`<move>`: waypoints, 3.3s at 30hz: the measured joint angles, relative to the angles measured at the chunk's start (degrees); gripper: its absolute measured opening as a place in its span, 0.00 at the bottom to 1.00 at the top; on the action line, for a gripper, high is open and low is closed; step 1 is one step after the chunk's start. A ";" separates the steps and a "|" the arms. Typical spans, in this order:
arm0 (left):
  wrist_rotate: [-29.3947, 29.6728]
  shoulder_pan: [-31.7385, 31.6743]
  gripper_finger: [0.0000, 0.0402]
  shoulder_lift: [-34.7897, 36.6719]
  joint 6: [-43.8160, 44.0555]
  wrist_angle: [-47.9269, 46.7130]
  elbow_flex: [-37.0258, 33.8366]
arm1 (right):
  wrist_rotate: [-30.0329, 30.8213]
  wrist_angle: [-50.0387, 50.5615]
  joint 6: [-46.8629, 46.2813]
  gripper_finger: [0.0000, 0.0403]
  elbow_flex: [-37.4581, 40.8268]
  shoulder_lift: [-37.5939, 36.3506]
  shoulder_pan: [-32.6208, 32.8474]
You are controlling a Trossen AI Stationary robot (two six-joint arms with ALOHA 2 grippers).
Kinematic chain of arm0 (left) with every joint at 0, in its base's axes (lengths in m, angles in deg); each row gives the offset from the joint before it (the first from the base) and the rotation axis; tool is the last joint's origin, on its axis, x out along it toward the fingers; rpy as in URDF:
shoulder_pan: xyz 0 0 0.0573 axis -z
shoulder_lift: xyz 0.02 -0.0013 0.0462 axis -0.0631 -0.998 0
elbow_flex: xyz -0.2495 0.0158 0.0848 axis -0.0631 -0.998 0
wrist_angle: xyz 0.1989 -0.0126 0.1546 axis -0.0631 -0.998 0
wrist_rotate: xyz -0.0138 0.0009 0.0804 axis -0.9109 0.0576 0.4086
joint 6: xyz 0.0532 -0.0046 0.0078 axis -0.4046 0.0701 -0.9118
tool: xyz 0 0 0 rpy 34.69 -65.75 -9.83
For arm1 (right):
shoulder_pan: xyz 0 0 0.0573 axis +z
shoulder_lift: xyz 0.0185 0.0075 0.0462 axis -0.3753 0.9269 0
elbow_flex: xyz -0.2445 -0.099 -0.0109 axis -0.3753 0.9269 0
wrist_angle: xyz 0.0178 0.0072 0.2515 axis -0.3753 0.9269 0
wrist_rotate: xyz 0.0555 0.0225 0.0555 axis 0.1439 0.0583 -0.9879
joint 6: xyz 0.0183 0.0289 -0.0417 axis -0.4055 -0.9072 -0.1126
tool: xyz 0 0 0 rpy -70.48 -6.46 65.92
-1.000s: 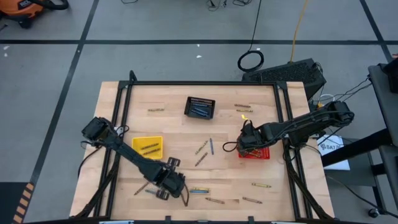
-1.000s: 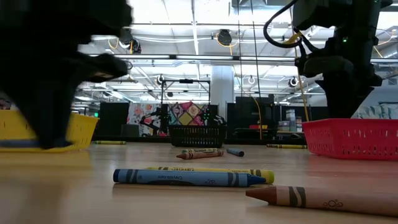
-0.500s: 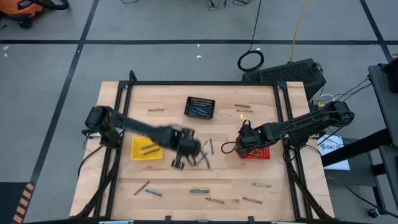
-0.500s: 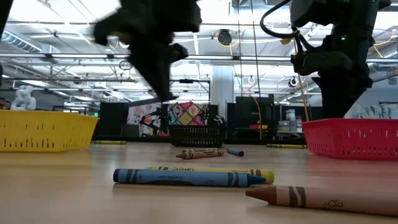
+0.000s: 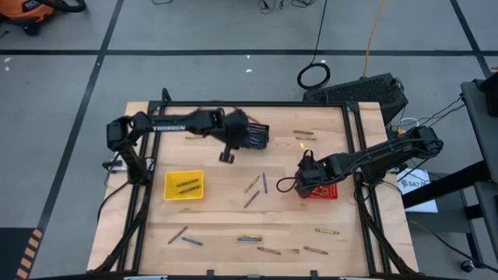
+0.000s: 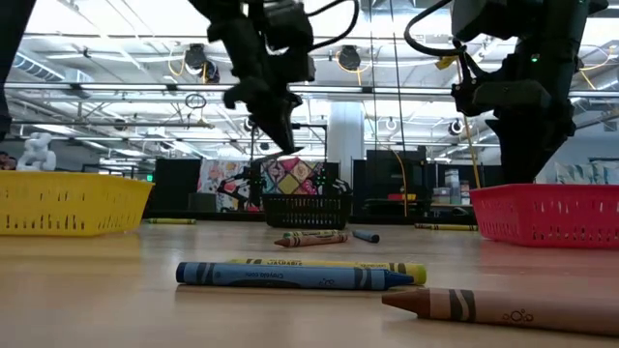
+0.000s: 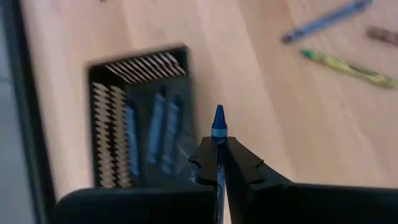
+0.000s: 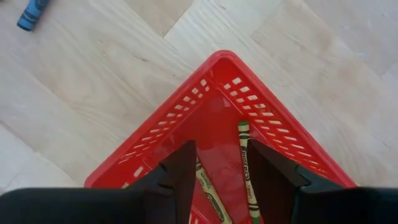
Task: Sort crayons
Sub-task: Put the blue crayon into the black bin, then put the brown crayon into the yellow bin
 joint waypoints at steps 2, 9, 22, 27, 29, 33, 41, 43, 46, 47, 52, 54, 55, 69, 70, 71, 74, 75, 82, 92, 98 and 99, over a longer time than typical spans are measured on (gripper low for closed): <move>-3.08 -2.33 0.00 -0.11 -2.05 3.07 0.00 | 1.30 -0.67 -0.04 0.32 0.00 0.00 0.00; -7.81 -7.53 0.00 -2.54 -6.73 9.75 -0.02 | 2.68 -2.48 -0.05 0.32 0.00 0.00 0.00; -8.70 -8.77 0.02 -5.99 -6.57 12.54 0.00 | 2.49 -2.70 -1.09 0.32 0.00 0.00 0.00; -6.88 -9.24 0.10 -5.99 -4.57 10.65 0.68 | 2.50 -5.95 -1.09 0.32 0.00 0.00 0.00; -6.72 -9.28 0.13 -6.01 -4.31 9.15 0.68 | 2.48 -7.69 -1.10 0.32 0.00 0.00 0.00; -6.75 -9.02 0.14 -6.01 -1.57 7.70 0.68 | 2.48 -10.23 -1.43 0.32 0.01 0.00 0.00; -2.17 -7.90 0.15 -5.39 -1.99 5.18 2.00 | 4.03 -11.28 0.33 0.32 0.00 0.00 -0.68; -1.98 -7.81 0.15 -4.50 -2.50 2.54 3.82 | 5.51 -12.94 1.77 0.32 0.00 -0.03 -2.03; -1.96 -7.87 0.15 -3.16 -5.03 -3.61 6.43 | 5.76 -13.70 4.79 0.32 -0.98 -0.15 -5.40; -1.94 -7.88 0.15 -2.81 -5.48 -5.32 7.28 | 5.78 -13.80 6.64 0.32 -1.69 -0.15 -6.70; -1.96 -8.57 0.15 1.04 -6.11 -13.81 9.83 | 7.87 -13.89 17.15 0.32 -5.44 -0.17 -15.01; -1.92 -8.99 0.15 2.61 -6.12 -16.56 10.09 | 7.94 -13.62 22.47 0.32 -6.57 -0.20 -19.09; -1.88 -9.23 0.15 3.77 -6.25 -17.33 10.10 | 7.14 -13.36 25.18 0.32 -6.97 -0.20 -21.24; -1.13 -10.19 0.15 15.59 -6.02 -20.90 10.23 | -6.84 -9.77 57.06 0.32 -7.47 0.86 -47.66; -0.48 -10.20 0.15 16.16 -6.02 -20.95 10.21 | -7.76 -10.19 58.83 0.32 -7.50 1.28 -48.89; -0.28 -10.22 0.15 16.71 -6.03 -20.94 10.21 | -8.26 -10.13 60.60 0.32 -7.50 1.69 -50.03; -0.32 -10.24 0.15 17.57 -6.46 -20.90 10.21 | -8.82 -10.05 65.34 0.32 -7.52 3.88 -52.47; -0.32 -10.24 0.15 17.57 -6.48 -20.88 10.21 | -9.58 -9.90 66.73 0.32 -7.51 4.93 -53.37; -0.06 -10.24 0.15 17.53 -6.52 -20.86 10.19 | -12.63 -11.57 72.24 0.32 -7.50 12.57 -55.65; 0.14 -10.24 0.15 17.53 -6.56 -20.87 10.19 | -12.51 -15.00 76.26 0.32 -7.50 17.68 -55.95; 0.14 -10.24 0.15 17.53 -6.59 -20.75 10.19 | -12.17 -16.16 77.39 0.32 -7.50 19.73 -57.36; 0.12 -10.24 0.15 17.53 -6.61 -20.70 10.18 | -12.09 -16.25 77.63 0.32 -7.50 19.87 -57.62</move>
